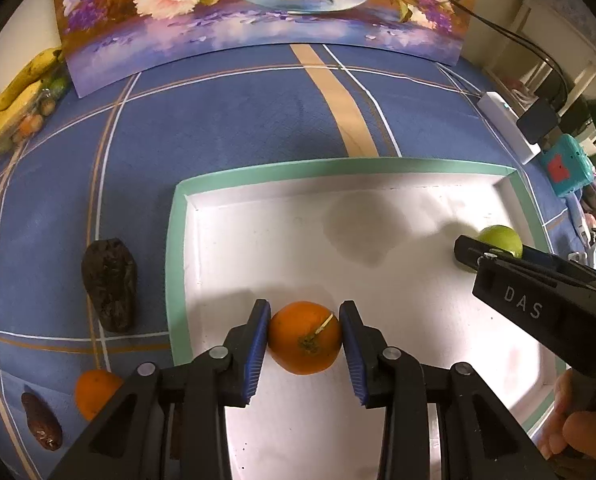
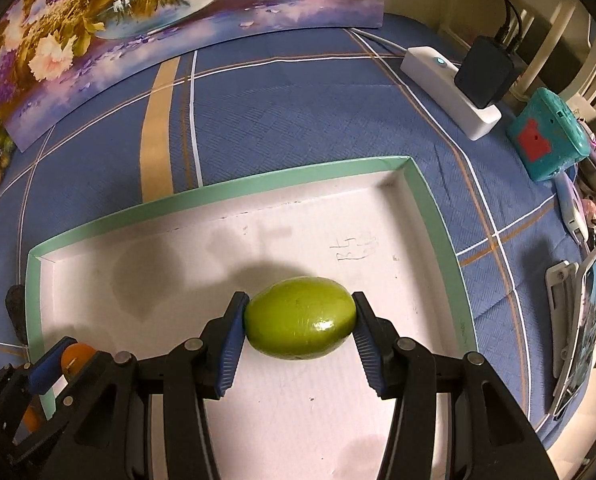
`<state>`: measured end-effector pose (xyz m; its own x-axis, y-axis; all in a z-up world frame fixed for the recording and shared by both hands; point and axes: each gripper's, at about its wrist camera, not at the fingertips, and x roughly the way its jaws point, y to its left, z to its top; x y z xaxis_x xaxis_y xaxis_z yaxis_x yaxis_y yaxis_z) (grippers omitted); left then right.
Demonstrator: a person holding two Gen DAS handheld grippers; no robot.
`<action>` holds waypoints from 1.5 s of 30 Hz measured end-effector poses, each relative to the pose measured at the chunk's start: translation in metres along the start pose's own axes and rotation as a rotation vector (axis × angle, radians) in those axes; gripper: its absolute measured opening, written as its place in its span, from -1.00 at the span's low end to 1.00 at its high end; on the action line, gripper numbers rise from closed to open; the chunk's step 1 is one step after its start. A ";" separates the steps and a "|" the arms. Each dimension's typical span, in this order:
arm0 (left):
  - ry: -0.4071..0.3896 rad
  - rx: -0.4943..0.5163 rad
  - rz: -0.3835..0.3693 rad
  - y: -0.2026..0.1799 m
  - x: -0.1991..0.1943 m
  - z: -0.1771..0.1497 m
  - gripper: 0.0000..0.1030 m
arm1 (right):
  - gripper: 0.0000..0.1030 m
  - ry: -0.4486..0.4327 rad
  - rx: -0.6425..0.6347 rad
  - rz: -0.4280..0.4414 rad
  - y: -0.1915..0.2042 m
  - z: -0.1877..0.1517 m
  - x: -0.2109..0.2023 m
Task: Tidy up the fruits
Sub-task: 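Open the left gripper to drop the orange while the right gripper releases the pear, then move both tools back toward the dates beside the tray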
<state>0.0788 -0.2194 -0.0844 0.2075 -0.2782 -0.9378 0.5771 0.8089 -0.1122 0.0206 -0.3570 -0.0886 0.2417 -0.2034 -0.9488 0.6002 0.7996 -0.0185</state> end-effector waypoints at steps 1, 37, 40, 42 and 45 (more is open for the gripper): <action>-0.004 -0.002 0.001 0.001 0.000 0.000 -0.16 | 0.03 0.000 -0.002 0.000 0.000 0.000 0.001; -0.148 -0.127 0.124 0.037 -0.040 0.019 0.99 | 0.79 -0.121 0.062 0.027 -0.020 0.008 -0.038; -0.146 -0.171 0.154 0.050 -0.040 0.018 1.00 | 0.79 -0.116 0.062 0.035 -0.020 0.009 -0.035; -0.146 -0.199 0.174 0.057 -0.040 0.019 1.00 | 0.79 -0.114 0.063 0.042 -0.019 0.009 -0.034; -0.152 -0.226 0.203 0.065 -0.040 0.020 1.00 | 0.80 -0.115 0.061 0.050 -0.018 0.009 -0.033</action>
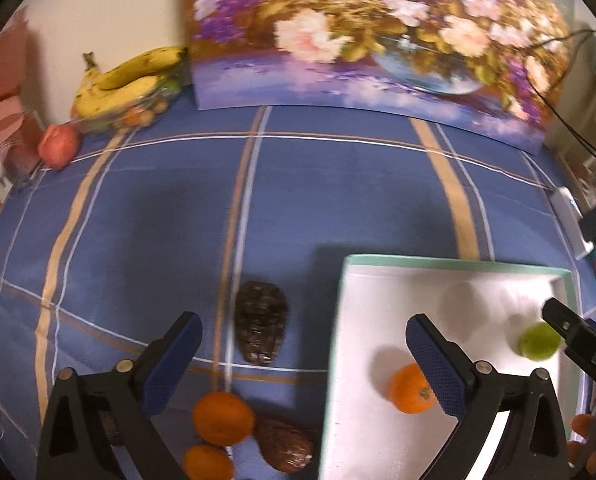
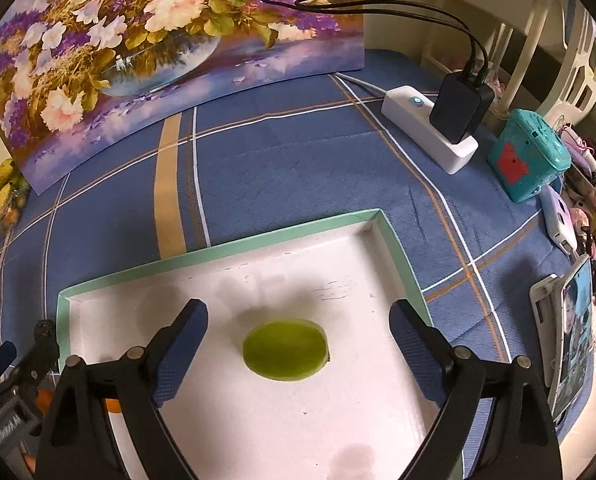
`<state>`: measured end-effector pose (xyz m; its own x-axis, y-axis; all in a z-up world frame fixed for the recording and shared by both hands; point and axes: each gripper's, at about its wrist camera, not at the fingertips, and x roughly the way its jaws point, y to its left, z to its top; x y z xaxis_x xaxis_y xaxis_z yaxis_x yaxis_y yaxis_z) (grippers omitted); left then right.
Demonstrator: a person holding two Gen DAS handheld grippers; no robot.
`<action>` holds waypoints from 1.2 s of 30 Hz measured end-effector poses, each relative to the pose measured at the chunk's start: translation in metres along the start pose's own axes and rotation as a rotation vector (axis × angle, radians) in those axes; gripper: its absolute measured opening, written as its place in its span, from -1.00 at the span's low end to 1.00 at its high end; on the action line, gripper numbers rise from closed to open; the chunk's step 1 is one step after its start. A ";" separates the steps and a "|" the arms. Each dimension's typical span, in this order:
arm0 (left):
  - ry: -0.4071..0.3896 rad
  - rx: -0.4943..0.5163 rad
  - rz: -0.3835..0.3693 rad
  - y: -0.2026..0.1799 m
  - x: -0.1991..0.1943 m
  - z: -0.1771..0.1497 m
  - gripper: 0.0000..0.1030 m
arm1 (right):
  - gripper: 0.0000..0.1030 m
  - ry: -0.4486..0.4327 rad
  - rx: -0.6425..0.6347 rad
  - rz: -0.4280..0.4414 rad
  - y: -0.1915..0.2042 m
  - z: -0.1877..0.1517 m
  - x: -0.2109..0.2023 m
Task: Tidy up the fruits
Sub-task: 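Move both tools back toward the dates beside the tray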
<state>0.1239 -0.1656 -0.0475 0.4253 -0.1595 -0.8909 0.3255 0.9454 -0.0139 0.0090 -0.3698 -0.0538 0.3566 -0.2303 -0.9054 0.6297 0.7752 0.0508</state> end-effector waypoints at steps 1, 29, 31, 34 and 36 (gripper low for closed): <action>-0.004 -0.005 0.008 0.002 0.000 0.001 1.00 | 0.80 -0.003 -0.002 0.001 0.001 0.000 0.000; -0.005 -0.115 -0.082 0.071 -0.032 -0.013 1.00 | 0.80 -0.086 -0.108 0.071 0.031 -0.015 -0.041; 0.003 -0.122 -0.097 0.082 -0.033 -0.014 1.00 | 0.80 -0.070 -0.126 0.071 0.035 -0.018 -0.041; 0.002 -0.130 -0.076 0.102 -0.038 -0.013 1.00 | 0.80 -0.050 -0.131 0.092 0.040 -0.021 -0.039; -0.002 -0.140 -0.063 0.115 -0.042 -0.012 1.00 | 0.80 -0.046 -0.138 0.115 0.045 -0.022 -0.040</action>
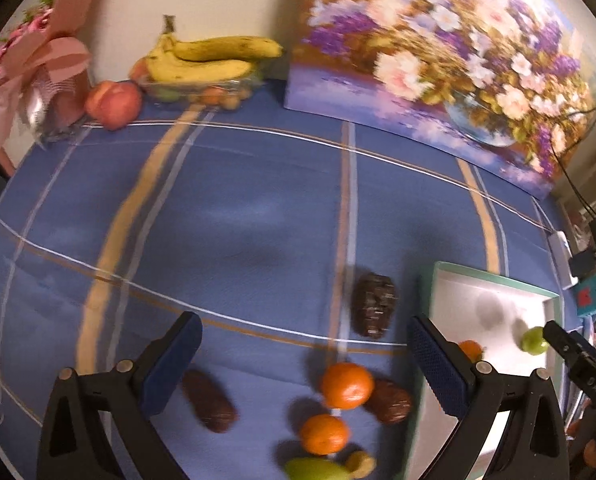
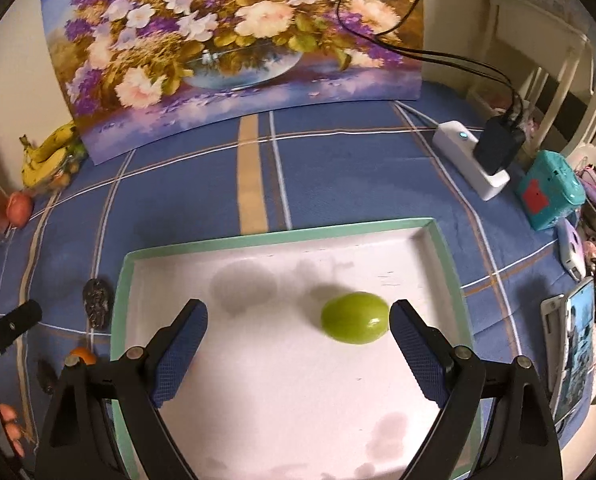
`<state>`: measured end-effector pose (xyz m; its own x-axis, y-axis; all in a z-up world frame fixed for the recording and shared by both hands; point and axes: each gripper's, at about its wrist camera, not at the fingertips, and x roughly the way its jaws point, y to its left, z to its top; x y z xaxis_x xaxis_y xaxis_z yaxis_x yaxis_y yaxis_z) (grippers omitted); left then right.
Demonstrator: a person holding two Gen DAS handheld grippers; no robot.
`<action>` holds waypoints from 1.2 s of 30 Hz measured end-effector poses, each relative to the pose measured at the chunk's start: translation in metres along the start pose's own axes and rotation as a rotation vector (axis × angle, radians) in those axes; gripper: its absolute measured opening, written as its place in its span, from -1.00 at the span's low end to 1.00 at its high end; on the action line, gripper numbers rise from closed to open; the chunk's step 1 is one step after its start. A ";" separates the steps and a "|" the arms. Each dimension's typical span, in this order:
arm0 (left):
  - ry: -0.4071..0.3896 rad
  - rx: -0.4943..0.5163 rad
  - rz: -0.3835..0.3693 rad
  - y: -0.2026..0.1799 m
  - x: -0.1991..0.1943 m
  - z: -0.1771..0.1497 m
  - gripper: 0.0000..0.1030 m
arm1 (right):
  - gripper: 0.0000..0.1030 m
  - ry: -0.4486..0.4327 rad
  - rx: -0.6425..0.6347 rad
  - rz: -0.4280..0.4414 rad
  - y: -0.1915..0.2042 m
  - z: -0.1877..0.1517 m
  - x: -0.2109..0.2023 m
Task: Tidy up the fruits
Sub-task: 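Move both tools back toward the dates beside the tray, then close the left gripper on a brown date while the right gripper grasps another date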
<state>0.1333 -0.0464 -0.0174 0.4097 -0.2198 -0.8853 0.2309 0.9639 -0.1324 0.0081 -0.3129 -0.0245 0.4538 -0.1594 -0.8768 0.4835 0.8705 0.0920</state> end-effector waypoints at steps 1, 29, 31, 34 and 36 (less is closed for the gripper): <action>0.001 -0.008 0.003 0.007 -0.002 0.001 1.00 | 0.80 -0.006 -0.005 0.020 0.005 0.001 -0.001; 0.114 -0.224 -0.019 0.097 -0.002 -0.026 0.90 | 0.38 -0.032 -0.136 0.281 0.140 0.009 0.000; 0.137 -0.221 -0.026 0.095 0.006 -0.029 0.88 | 0.33 -0.021 -0.160 0.282 0.148 0.007 0.007; 0.181 -0.215 -0.030 0.092 0.019 -0.033 0.74 | 0.31 0.011 -0.187 0.279 0.159 0.001 0.022; 0.212 -0.220 -0.044 0.092 0.027 -0.035 0.66 | 0.21 0.041 -0.205 0.273 0.165 -0.002 0.033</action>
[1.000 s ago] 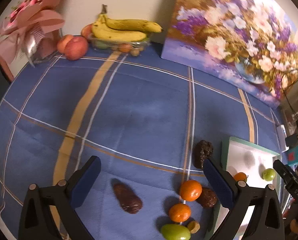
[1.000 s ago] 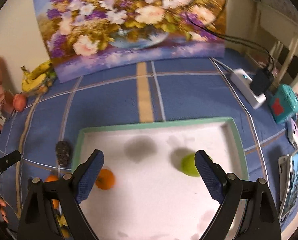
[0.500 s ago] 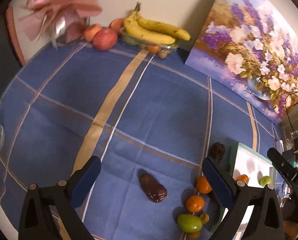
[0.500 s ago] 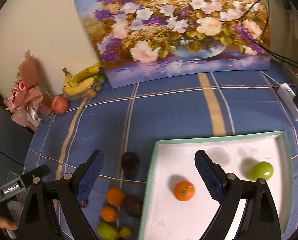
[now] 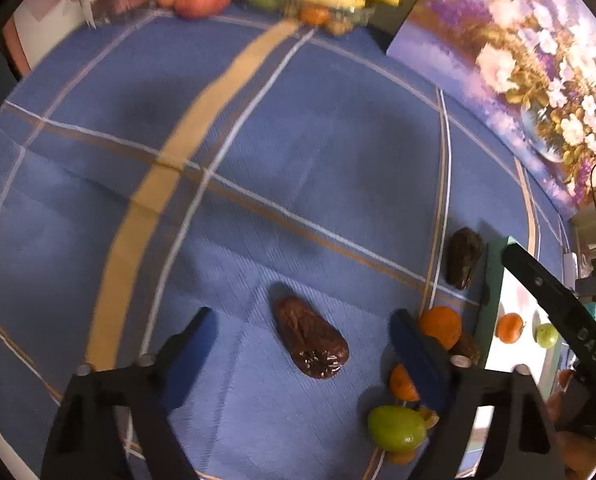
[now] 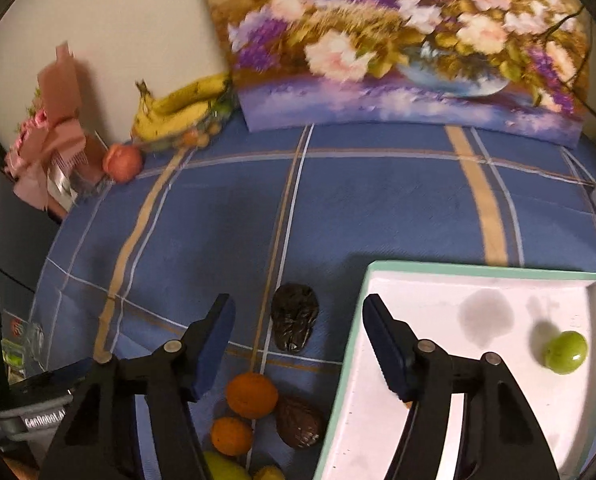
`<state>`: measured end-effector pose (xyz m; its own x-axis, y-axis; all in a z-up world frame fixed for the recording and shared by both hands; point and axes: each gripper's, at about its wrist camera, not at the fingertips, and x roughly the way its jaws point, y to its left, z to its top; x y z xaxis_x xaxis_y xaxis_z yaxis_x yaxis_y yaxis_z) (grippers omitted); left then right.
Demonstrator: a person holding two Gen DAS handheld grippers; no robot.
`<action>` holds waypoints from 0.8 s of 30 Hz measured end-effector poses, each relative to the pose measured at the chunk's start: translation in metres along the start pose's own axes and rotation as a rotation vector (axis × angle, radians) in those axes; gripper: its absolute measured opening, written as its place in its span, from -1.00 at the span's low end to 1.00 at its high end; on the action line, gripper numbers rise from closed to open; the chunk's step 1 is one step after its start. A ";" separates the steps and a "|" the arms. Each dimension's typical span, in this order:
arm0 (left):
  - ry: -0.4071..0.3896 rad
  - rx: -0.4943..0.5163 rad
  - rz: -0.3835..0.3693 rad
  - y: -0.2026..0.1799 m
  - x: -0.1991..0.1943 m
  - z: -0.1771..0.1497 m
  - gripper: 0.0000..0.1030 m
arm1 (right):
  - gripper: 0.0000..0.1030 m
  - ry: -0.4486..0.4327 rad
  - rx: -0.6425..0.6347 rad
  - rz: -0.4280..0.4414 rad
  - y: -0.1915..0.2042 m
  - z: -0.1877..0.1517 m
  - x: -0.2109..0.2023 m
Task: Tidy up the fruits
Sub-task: 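Close the left gripper on a brown date while the right gripper grasps another date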
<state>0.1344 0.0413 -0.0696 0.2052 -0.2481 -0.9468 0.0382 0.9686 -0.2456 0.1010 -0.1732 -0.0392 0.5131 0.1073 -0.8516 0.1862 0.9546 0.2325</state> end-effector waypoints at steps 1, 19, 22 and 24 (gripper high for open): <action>0.009 -0.001 -0.002 0.000 0.003 0.000 0.66 | 0.16 0.011 -0.008 -0.005 0.003 -0.001 0.005; 0.068 0.018 0.026 -0.007 0.028 0.000 -0.11 | -0.13 0.080 -0.064 -0.056 0.015 -0.013 0.061; 0.061 0.023 0.036 -0.010 0.030 0.001 -0.15 | -0.29 0.078 -0.071 -0.074 0.016 -0.015 0.062; 0.056 0.028 0.042 -0.010 0.030 0.002 -0.19 | -0.30 0.074 -0.070 -0.067 0.015 -0.015 0.062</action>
<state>0.1418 0.0239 -0.0951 0.1522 -0.2069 -0.9664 0.0580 0.9780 -0.2002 0.1233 -0.1484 -0.0953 0.4375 0.0607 -0.8972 0.1573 0.9772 0.1428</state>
